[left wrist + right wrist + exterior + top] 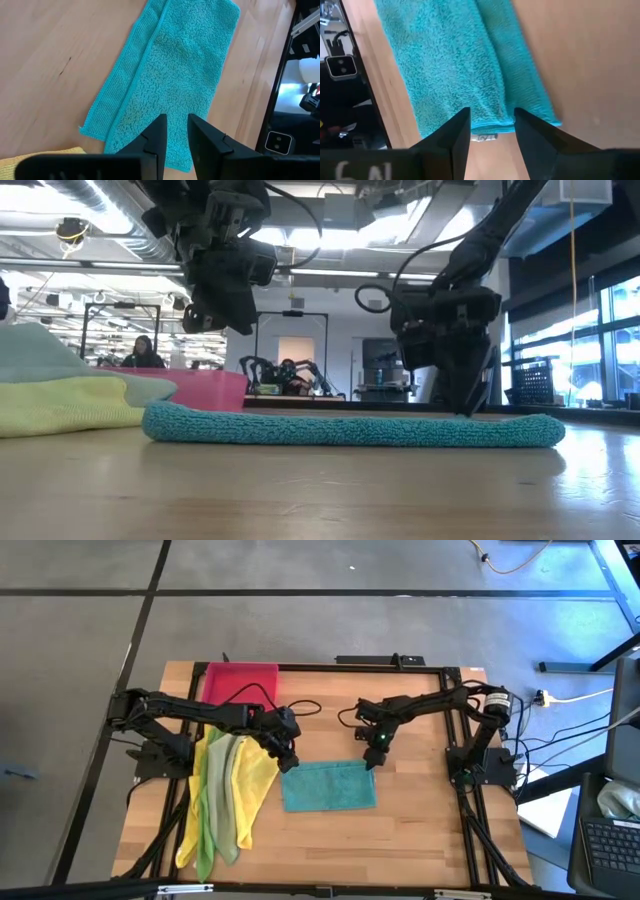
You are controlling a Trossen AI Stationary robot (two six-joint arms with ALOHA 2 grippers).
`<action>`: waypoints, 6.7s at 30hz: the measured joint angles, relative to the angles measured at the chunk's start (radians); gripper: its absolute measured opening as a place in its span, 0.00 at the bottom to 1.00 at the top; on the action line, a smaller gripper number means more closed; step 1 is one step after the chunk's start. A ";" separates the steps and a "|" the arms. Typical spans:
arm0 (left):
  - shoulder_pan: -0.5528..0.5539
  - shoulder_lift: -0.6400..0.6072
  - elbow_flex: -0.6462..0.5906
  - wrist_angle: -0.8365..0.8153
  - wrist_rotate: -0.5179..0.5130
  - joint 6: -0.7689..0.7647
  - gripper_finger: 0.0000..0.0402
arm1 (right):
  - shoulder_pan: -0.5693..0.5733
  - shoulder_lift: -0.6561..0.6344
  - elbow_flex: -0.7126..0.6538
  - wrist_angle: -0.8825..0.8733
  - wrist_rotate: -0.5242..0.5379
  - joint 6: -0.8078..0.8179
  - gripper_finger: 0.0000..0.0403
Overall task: Fold microfiber towels
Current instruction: Fold the blue microfiber towel
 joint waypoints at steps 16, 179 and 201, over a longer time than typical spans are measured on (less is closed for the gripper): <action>0.000 0.000 0.000 0.000 0.002 0.001 0.17 | 0.064 0.000 0.000 0.040 0.066 0.020 0.38; 0.040 0.481 0.439 -0.327 0.185 0.595 0.00 | 0.169 -0.217 0.127 -0.304 0.341 -0.184 0.02; 0.037 0.481 0.385 -0.289 0.062 0.571 0.00 | 0.169 -0.216 0.048 -0.224 0.350 -0.105 0.02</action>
